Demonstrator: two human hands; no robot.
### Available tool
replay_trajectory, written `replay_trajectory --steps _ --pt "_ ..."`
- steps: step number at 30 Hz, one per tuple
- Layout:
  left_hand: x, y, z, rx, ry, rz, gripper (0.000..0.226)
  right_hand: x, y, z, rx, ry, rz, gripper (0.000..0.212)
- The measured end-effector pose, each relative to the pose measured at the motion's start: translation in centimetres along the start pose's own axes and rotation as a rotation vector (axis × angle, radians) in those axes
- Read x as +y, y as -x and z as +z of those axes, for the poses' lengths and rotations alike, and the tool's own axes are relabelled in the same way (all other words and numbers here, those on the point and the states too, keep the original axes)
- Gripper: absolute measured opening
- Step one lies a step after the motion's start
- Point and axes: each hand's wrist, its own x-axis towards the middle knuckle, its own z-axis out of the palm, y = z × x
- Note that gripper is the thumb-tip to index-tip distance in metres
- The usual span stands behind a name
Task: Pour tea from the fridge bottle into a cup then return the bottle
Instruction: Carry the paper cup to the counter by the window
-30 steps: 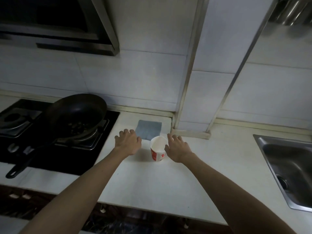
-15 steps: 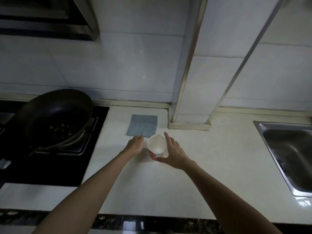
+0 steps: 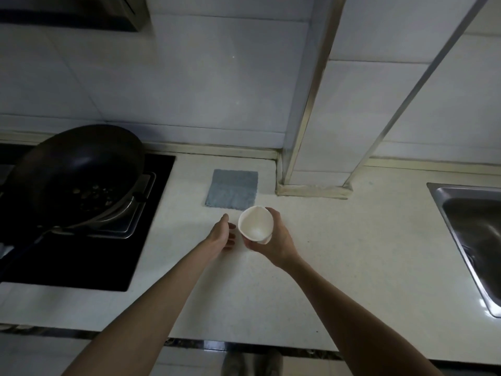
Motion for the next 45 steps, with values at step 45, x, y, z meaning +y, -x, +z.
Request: replay_trajectory --steps 45 --pt "8.6 18.4 21.3 -0.614 -0.129 0.292 0.049 -2.3 14.9 -27.0 0.641 -0.213 -0.053 0.08"
